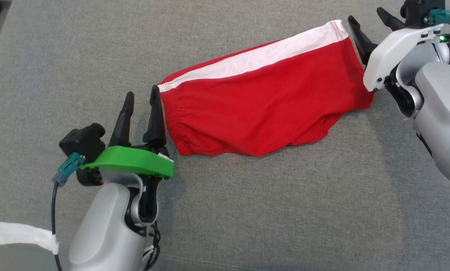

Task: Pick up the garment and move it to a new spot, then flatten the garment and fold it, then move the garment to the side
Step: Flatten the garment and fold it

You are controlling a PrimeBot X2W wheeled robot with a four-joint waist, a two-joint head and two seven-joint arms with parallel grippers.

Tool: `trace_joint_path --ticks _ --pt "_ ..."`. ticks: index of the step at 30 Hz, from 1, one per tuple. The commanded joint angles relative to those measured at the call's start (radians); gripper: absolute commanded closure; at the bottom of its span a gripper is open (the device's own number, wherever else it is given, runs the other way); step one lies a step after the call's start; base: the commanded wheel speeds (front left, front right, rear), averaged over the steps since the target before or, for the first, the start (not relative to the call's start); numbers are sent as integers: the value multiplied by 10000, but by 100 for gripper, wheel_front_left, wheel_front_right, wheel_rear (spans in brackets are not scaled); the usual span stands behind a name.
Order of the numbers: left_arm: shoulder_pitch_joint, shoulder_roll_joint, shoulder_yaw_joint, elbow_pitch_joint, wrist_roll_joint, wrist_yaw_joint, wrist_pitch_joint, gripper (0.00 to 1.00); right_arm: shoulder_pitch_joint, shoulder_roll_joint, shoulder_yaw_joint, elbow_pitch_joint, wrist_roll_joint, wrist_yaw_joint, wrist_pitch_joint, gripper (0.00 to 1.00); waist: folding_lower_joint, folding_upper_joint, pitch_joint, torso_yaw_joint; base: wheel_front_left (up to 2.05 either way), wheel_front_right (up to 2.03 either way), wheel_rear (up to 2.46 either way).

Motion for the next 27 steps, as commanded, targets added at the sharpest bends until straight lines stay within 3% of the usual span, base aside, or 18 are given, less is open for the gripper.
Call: trace_joint_path --ticks 1,7,14,26,27 --pt "275 188 166 -240 596 103 -30 0 233 -145 79 -62 131 -17 14 0 0 24 -226 -115 0 0 0" --pt "1587 213 1077 -1490 2171 270 -27 0 1030 -359 479 -188 669 -17 387 0 0 24 -735 -193 0 0 0" --pt "2685 131 1863 -2294 3165 356 -27 0 1714 -157 734 36 1270 -17 921 0 0 24 -1088 -52 0 0 0" --pt "3300 22 2381 -2422 3295 145 -28 0 1413 708 209 2022 1864 -15 1564 0 0 24 -1165 340 0 0 0" --pt "3299 19 2413 -2425 3304 123 -29 0 1359 790 240 2171 1821 -15 1625 11 0 24 -1161 362 0 0 0"
